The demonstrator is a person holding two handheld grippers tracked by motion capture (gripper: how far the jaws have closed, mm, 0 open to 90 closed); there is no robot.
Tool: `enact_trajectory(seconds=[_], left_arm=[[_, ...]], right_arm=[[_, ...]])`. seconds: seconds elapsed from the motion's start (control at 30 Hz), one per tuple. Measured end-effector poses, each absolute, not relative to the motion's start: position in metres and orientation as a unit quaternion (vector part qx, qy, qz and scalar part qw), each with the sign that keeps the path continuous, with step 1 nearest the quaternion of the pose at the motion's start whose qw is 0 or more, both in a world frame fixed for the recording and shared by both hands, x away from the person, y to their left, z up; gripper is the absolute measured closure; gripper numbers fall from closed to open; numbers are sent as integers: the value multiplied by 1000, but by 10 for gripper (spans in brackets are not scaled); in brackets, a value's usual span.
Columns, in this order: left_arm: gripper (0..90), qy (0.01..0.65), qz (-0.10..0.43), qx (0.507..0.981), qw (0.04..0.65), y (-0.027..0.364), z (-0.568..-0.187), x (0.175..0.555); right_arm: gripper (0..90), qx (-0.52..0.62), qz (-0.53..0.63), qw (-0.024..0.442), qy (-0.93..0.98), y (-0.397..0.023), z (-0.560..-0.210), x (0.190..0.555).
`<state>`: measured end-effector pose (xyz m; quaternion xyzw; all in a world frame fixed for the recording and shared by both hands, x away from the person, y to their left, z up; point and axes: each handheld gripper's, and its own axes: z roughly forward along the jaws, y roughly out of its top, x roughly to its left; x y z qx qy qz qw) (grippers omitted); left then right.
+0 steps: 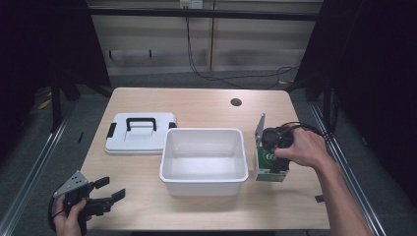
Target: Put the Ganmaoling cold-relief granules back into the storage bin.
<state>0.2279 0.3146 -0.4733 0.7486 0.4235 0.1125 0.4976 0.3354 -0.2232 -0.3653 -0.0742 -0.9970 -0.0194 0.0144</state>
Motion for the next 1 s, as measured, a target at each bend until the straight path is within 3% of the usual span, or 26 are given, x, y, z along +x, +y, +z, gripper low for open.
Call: enact_trajectory(seconds=[1.0], left_arm=[[158, 423, 112, 749, 497, 314, -473, 228]], right_arm=[[159, -75, -7, -3, -997, -216, -321, 335]])
